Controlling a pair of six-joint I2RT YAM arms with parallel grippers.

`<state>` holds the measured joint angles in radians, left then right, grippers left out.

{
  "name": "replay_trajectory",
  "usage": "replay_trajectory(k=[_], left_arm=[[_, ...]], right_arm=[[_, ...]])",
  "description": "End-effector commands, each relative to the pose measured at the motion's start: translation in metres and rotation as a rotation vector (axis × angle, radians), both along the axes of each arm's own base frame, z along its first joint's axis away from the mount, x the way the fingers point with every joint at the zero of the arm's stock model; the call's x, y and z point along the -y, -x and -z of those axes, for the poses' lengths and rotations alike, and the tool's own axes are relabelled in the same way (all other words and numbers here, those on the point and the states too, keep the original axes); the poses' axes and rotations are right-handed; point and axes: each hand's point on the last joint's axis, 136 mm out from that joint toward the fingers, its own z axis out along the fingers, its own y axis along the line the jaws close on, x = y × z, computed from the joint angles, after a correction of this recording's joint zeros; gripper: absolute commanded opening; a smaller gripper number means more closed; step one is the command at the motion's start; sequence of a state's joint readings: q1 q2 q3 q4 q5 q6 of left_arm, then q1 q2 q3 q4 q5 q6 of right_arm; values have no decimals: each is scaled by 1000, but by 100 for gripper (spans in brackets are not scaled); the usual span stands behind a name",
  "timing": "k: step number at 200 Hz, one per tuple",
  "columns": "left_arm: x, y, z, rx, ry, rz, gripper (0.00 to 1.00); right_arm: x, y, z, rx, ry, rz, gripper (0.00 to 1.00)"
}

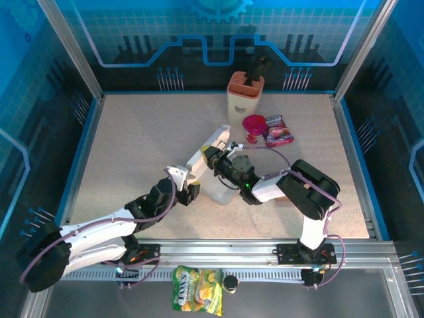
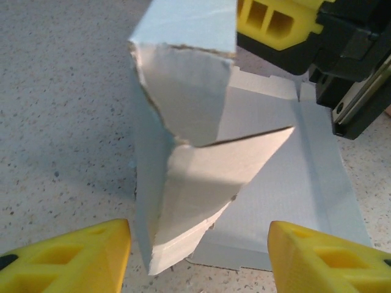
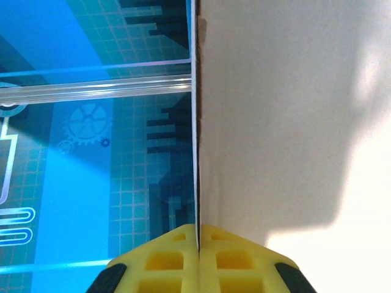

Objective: Fold the paper box

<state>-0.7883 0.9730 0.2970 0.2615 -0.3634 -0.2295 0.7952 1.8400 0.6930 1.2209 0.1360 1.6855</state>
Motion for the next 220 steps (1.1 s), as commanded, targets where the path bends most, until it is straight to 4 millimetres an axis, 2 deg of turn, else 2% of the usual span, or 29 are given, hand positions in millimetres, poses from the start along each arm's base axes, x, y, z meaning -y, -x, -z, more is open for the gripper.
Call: replay_trajectory(k=[1, 19, 50, 70, 126, 177, 220], left_arm=[[-16, 2, 10, -24, -22, -69, 57], [-16, 5, 4, -19, 17, -72, 52], [-19, 9, -4, 0, 45, -69, 35], [-23, 6, 0, 4, 10, -87, 33], [-17, -13, 2, 17, -19, -89, 33], [0, -23, 8, -5, -48, -34, 29], [-2, -29, 13, -3, -69, -61, 28]], right_arm=[[4, -2, 1, 14, -19, -6, 0], [5, -4, 3, 13, -17, -9, 0], [3, -5, 6, 9, -25, -14, 0], [2, -5, 3, 13, -29, -16, 0], [-1, -5, 2, 13, -27, -22, 0], [-7, -3, 2, 9, -33, -31, 0], [-8, -2, 4, 2, -27, -35, 0]])
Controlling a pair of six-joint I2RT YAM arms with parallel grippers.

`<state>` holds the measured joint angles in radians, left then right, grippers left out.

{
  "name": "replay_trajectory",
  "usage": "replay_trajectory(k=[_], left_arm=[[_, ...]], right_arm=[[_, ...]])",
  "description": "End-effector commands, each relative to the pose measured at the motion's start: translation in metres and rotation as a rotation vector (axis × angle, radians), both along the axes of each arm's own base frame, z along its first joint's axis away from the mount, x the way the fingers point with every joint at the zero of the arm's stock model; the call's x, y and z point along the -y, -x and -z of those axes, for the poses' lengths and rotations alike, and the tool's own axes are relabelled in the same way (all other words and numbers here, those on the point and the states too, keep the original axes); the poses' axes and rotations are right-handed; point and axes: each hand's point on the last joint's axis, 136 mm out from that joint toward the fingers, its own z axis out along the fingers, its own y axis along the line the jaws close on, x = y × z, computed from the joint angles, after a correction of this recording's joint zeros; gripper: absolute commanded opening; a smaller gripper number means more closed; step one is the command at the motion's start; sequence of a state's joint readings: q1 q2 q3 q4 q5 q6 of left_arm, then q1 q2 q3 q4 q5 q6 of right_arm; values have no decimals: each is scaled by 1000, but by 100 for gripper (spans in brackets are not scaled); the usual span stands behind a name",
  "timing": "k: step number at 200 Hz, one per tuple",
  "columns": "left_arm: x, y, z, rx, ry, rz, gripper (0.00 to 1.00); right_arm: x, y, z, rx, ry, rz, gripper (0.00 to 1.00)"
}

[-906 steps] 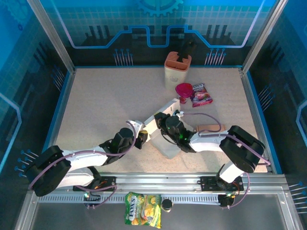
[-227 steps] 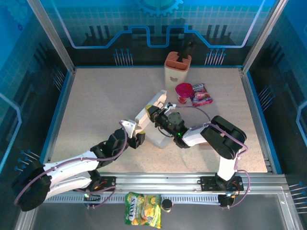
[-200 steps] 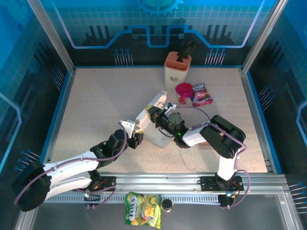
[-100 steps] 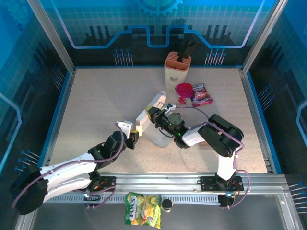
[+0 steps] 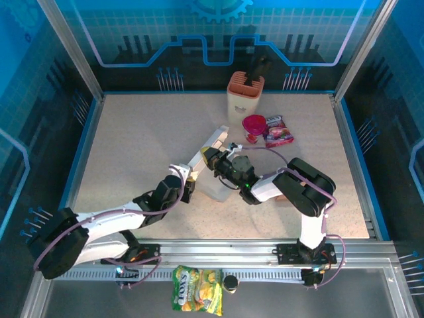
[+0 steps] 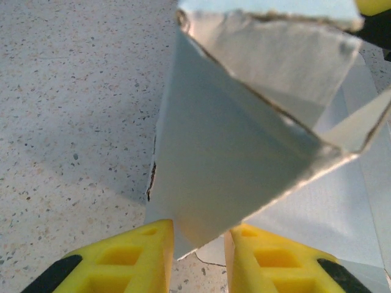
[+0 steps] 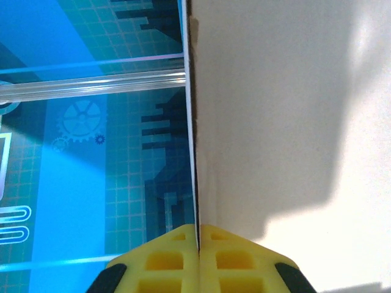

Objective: Fold the paper box

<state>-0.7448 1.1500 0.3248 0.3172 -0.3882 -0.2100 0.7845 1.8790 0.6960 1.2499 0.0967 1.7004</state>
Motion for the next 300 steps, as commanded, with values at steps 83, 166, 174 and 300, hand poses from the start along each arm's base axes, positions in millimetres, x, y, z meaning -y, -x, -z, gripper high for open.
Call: replay_trajectory(k=[83, 166, 174, 300], left_arm=[[4, -14, -1, 20, 38, -16, 24], [5, -17, -2, 11, 89, -11, 22], [7, -18, -3, 10, 97, -9, 20], [16, -29, -17, 21, 167, -73, 16]], right_arm=[[-10, 0, 20, -8, 17, -11, 0], [-12, 0, 38, -15, 43, 4, 0], [-13, 0, 39, -17, 45, 5, 0], [-19, 7, 29, 8, 32, 38, 0]])
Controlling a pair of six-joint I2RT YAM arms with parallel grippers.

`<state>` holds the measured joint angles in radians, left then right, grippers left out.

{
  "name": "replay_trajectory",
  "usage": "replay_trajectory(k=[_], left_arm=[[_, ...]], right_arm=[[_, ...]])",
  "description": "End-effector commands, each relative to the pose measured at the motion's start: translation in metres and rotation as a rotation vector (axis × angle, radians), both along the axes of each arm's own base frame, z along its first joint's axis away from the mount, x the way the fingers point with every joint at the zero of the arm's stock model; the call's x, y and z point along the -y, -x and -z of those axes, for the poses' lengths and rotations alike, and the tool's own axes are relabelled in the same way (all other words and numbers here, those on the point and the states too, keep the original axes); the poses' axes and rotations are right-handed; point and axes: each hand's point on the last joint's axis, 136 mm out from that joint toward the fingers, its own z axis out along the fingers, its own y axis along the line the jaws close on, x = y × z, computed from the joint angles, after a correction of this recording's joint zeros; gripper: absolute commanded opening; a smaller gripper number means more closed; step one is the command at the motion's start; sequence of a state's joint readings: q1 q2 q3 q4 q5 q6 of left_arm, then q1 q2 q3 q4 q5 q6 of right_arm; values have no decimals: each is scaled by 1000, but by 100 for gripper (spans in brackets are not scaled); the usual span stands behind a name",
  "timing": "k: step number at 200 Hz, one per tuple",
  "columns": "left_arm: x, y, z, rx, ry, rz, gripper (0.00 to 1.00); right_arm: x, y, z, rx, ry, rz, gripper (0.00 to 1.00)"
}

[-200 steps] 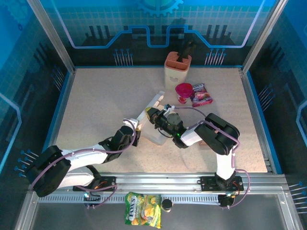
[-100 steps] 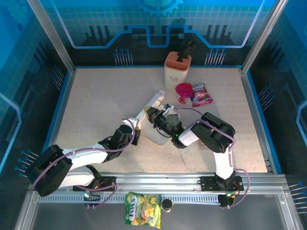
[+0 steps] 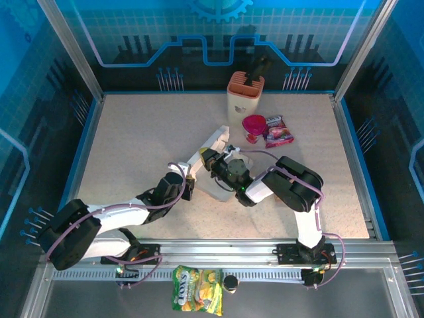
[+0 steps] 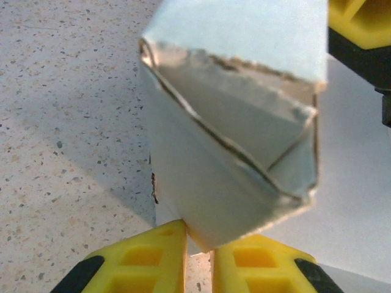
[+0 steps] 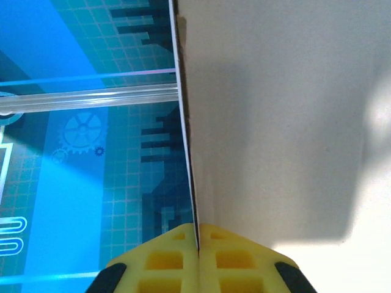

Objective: Fold the paper box

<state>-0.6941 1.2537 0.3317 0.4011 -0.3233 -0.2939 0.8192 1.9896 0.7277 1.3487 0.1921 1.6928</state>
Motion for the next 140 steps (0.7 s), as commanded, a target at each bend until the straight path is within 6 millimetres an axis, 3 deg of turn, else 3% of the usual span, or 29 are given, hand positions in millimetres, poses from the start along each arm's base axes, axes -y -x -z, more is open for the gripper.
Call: replay_trajectory(k=[1, 71, 140], left_arm=[[14, -18, -31, 81, 78, -37, 16], [1, -28, -26, 62, 51, -230, 10], [14, -37, -30, 61, 28, -294, 11]], right_arm=[[-11, 13, 12, -12, 40, -23, 0], [-12, 16, -1, 0, 31, -10, 0], [-17, 23, -4, -7, 8, 17, 0]])
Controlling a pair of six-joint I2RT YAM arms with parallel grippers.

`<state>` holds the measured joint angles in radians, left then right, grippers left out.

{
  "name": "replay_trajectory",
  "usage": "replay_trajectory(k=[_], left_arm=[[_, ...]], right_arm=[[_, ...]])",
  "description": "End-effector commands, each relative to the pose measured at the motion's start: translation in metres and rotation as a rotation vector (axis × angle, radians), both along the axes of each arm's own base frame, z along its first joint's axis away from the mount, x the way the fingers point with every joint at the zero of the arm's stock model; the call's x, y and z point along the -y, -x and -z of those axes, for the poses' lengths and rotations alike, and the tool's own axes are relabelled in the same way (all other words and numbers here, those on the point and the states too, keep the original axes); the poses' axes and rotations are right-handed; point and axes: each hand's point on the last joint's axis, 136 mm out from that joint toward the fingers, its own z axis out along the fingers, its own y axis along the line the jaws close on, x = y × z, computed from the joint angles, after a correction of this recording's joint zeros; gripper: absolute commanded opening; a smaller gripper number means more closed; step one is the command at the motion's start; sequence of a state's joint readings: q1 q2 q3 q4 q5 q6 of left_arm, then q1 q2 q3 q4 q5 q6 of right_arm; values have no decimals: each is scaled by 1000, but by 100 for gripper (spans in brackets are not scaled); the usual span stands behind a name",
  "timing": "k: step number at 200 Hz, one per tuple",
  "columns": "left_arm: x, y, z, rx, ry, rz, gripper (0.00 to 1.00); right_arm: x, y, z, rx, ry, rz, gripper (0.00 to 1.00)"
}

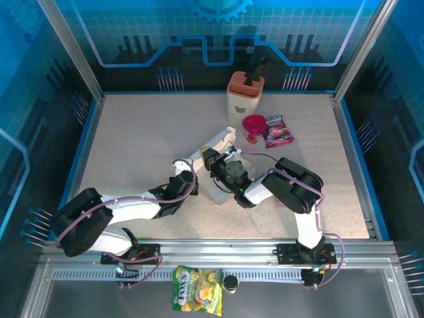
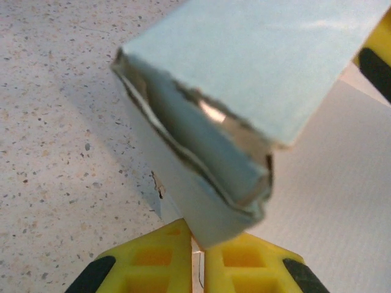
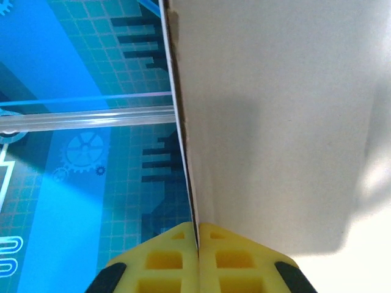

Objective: Fold the paper box

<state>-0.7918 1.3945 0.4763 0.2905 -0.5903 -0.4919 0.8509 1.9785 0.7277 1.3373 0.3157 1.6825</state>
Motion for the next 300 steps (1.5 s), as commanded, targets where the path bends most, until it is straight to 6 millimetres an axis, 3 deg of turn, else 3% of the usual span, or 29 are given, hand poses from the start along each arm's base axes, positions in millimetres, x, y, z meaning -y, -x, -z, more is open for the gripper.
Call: replay_trajectory(k=[1, 60, 108, 166, 254, 300], left_arm=[[12, -20, -29, 81, 51, -69, 11], [8, -27, -26, 70, 12, -141, 10], [7, -28, -23, 67, -26, -139, 10], [8, -33, -16, 46, -43, -173, 0], [4, -33, -17, 14, -22, -235, 0], [-8, -30, -29, -25, -34, -250, 0]], right_arm=[[-22, 25, -1, -14, -1, -74, 0], [-22, 37, 1, -72, 3, -22, 0], [-22, 37, 3, -90, 8, -21, 0], [-23, 38, 6, -103, 4, -18, 0], [-17, 38, 8, -129, 0, 1, 0], [6, 38, 0, -134, 45, 9, 49]])
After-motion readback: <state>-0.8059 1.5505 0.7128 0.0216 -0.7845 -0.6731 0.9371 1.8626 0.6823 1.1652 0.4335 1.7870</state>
